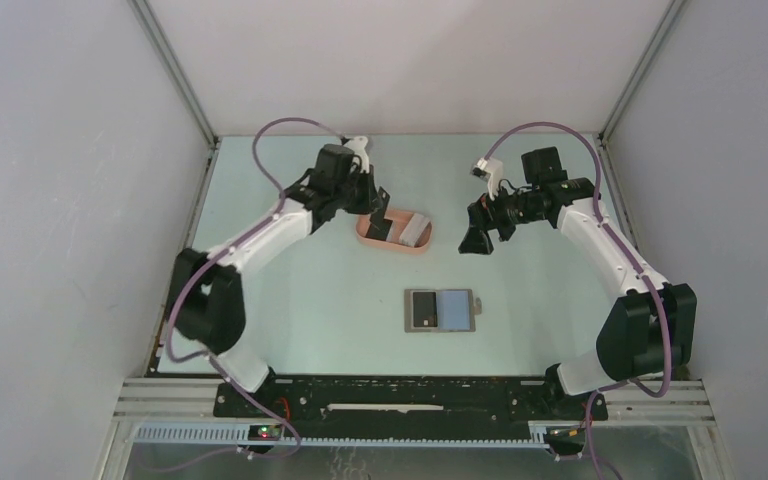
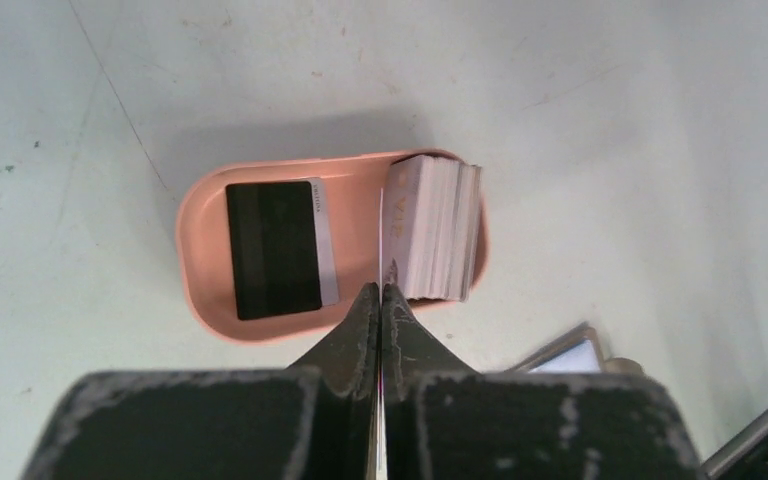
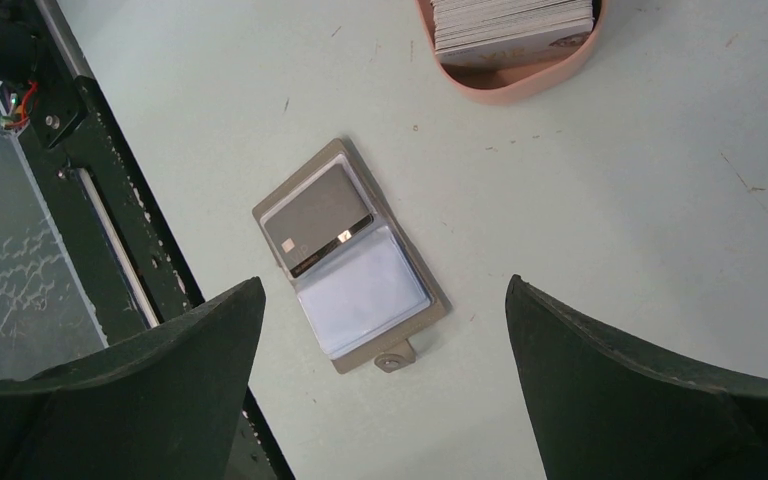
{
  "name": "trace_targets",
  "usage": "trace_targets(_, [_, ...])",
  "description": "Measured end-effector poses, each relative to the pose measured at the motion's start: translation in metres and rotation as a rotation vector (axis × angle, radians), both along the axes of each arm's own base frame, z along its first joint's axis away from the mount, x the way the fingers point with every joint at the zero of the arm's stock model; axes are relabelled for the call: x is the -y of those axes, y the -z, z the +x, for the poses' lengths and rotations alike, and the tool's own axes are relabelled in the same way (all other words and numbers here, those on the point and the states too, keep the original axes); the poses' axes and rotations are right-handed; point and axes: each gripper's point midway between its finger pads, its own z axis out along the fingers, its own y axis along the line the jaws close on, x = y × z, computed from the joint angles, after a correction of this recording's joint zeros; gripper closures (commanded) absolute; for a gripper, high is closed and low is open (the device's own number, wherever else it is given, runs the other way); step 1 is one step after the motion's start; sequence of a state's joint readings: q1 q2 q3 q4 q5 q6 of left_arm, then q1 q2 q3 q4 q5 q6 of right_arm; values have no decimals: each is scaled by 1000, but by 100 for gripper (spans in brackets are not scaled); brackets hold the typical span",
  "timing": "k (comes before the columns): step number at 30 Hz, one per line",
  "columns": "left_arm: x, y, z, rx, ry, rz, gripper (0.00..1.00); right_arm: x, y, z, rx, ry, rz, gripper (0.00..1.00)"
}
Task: Put the credit cards into the card holder
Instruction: Pick up the credit card from the storage box, then insert the credit card into the card holder.
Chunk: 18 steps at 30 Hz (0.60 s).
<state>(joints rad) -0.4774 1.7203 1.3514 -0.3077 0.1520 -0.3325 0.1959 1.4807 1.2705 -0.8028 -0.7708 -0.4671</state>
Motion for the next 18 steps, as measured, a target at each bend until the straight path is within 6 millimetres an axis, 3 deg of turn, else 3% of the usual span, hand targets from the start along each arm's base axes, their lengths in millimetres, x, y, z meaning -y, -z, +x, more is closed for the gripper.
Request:
trace_targets(5, [-10, -44, -38, 138, -14, -144, 100, 1, 2, -3, -2, -14, -9, 0])
trace_targets(8, [-5, -55, -72, 190, 21, -269, 100, 3, 4, -5, 6, -29, -19, 0])
trace_targets(11, [1, -44, -107, 184, 64, -380, 100, 4, 10, -8, 6, -47, -30, 0])
trace_targets(18, [15, 7, -177, 79, 119, -544, 100, 3, 26, -23, 11, -111, -77, 0])
